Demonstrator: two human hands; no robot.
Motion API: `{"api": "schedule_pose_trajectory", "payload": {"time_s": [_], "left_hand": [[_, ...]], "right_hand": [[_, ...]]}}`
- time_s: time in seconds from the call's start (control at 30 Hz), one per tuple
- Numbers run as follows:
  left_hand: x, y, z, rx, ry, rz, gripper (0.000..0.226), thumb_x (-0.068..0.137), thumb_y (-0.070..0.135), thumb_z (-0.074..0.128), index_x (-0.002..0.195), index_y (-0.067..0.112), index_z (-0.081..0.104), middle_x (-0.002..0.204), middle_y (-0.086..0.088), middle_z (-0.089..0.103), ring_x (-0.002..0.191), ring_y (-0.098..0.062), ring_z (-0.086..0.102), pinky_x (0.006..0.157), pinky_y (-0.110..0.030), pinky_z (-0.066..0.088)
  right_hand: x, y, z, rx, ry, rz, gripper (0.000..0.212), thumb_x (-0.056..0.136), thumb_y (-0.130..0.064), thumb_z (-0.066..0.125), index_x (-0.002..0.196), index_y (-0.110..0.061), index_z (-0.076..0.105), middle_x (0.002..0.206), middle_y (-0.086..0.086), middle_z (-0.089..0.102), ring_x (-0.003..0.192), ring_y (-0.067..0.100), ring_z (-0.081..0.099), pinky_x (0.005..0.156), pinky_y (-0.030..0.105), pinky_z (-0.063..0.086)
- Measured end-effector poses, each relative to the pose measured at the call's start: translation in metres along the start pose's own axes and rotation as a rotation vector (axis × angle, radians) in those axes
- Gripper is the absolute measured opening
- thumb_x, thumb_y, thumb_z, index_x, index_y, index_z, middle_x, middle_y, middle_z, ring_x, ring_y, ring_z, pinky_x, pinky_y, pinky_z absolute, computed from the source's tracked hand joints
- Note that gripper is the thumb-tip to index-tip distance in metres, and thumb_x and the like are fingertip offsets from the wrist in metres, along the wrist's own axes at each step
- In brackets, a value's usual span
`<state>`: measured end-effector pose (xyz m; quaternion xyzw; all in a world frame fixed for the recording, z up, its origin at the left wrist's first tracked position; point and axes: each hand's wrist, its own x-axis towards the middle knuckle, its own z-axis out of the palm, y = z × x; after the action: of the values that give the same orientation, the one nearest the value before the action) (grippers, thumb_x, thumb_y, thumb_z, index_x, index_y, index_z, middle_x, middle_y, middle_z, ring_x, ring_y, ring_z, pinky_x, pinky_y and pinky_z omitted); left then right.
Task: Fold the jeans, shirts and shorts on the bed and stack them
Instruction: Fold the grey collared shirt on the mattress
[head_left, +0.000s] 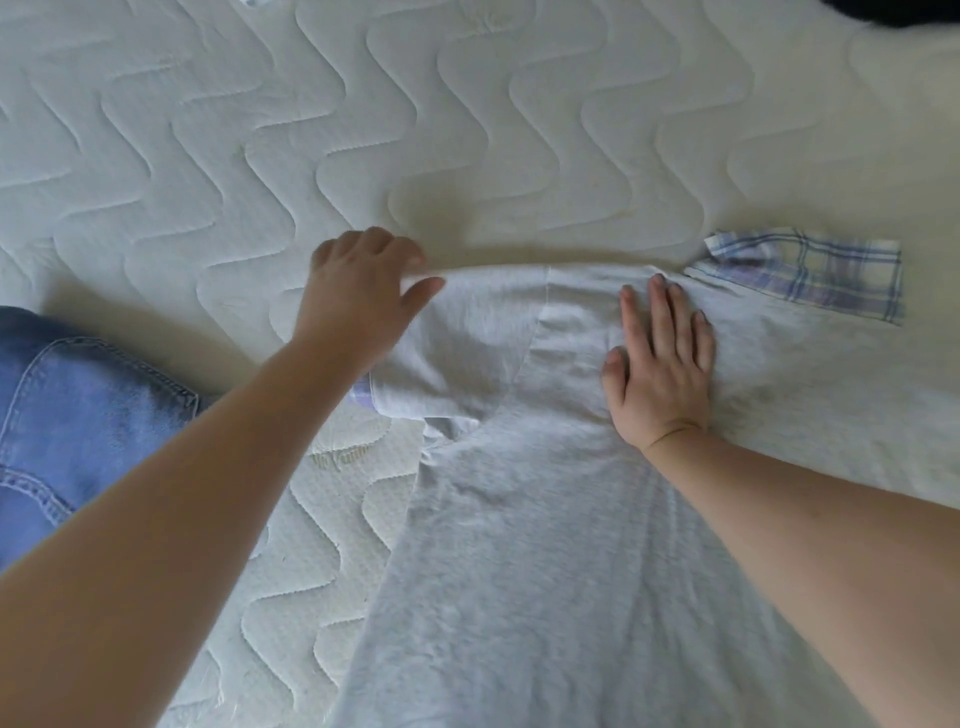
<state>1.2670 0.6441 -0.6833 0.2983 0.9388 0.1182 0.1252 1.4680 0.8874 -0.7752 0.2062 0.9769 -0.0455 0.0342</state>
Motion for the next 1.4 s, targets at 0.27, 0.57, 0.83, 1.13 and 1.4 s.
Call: {"api": "schedule_pose_trajectory", "payload": {"time_s": [0.27, 0.57, 0.83, 1.13, 1.4], "left_hand": [[0.064, 0.107, 0.035, -0.194, -0.318, 0.003, 0.031, 0.096, 0.039, 0.057, 0.120, 0.020, 0.062, 0.118, -0.002, 0.062, 0.112, -0.023, 0.056, 0.096, -0.038, 0.044], [0.068, 0.108, 0.054, -0.095, -0.196, 0.020, 0.019, 0.098, 0.021, 0.056, 0.111, 0.008, 0.058, 0.112, -0.012, 0.056, 0.103, -0.032, 0.055, 0.088, -0.041, 0.041], [0.040, 0.090, 0.096, 0.051, 0.234, 0.245, 0.027, 0.098, 0.025, 0.052, 0.111, 0.006, 0.065, 0.101, -0.020, 0.060, 0.086, -0.038, 0.058, 0.080, -0.047, 0.045], [0.042, 0.090, 0.101, 0.084, 0.230, 0.285, 0.029, 0.100, 0.023, 0.048, 0.122, 0.009, 0.061, 0.106, -0.020, 0.058, 0.090, -0.039, 0.055, 0.083, -0.050, 0.040], [0.016, 0.111, 0.066, 0.237, 0.251, 0.341, 0.051, 0.081, -0.001, 0.061, 0.130, 0.012, 0.053, 0.120, -0.016, 0.055, 0.110, -0.038, 0.051, 0.093, -0.048, 0.035]], "right_hand": [[-0.001, 0.001, 0.001, -0.016, 0.011, -0.017, 0.065, 0.095, -0.037, 0.026, 0.157, -0.023, 0.013, 0.165, 0.001, 0.008, 0.152, 0.022, 0.005, 0.122, 0.047, 0.008], [0.000, 0.002, 0.003, -0.036, 0.031, -0.030, 0.065, 0.095, -0.037, 0.030, 0.156, -0.021, 0.017, 0.163, 0.018, 0.010, 0.151, 0.027, 0.006, 0.121, 0.049, 0.010], [0.000, -0.001, -0.001, 0.004, 0.036, -0.028, 0.063, 0.093, -0.035, 0.031, 0.154, -0.021, 0.025, 0.162, 0.016, 0.013, 0.151, 0.026, 0.009, 0.121, 0.049, 0.013], [0.001, 0.000, -0.002, 0.017, 0.056, -0.022, 0.065, 0.092, -0.034, 0.033, 0.155, -0.021, 0.025, 0.162, 0.014, 0.014, 0.151, 0.025, 0.009, 0.121, 0.047, 0.011], [-0.001, -0.003, -0.006, 0.027, -0.007, -0.004, 0.064, 0.095, -0.035, 0.029, 0.157, -0.026, 0.015, 0.165, 0.008, 0.006, 0.152, 0.020, 0.001, 0.122, 0.045, 0.006]]}}
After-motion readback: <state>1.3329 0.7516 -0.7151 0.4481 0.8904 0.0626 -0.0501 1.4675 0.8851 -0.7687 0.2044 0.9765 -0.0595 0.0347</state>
